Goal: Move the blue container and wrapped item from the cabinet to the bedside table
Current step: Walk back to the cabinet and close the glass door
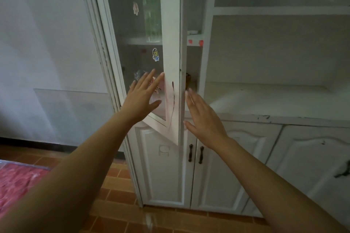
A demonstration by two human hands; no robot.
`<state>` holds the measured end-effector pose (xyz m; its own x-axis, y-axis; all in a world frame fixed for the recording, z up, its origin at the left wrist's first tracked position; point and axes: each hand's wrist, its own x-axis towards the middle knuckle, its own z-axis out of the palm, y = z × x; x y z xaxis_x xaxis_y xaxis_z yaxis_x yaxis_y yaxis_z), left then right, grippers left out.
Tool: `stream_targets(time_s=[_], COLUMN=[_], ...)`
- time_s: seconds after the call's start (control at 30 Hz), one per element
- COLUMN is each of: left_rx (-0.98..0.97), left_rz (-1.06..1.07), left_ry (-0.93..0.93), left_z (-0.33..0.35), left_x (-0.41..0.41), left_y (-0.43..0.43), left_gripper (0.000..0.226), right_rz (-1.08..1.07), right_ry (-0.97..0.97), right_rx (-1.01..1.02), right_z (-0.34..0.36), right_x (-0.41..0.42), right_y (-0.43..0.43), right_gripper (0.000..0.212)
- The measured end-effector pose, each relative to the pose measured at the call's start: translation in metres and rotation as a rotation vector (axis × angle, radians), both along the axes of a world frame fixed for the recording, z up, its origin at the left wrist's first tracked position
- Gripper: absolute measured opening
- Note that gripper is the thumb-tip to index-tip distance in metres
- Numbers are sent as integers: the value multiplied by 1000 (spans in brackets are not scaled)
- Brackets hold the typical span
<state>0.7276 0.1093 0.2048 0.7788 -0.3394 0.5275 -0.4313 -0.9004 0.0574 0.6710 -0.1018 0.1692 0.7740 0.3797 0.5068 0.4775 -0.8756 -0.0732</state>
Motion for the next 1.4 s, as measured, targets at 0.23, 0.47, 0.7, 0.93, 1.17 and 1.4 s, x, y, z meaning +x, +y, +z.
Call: stream_targets(time_s=[0.23,0.47,0.7,0.93,1.17,1.4], left_rx=[-29,-19,-61,-143,-131,-144], left_rz=[-23,-3,68,174,251,285], left_ry=[6,-9,-58,-35,-12,57], left_z=[-7,-10,-15,-19,-23,-21], left_x=[22,45,70,90,111,126], left_y=[-11,-23,-52,-85,-102,-113], left_gripper=[91,90,87,96,107,113], right_rz=[-63,-54,11,110,198,167], right_ry=[-257,-281,-229,-196,-108,62], right_rx=[-238,-246,-284,-279,-194,-108], right_z=[-3,-6,0,1,-5,-36], right_x=[23,55,101,142,172,197], right_y=[-15,-41,-77,-102,-122,-139], right_gripper=[77,79,75,75,74,61])
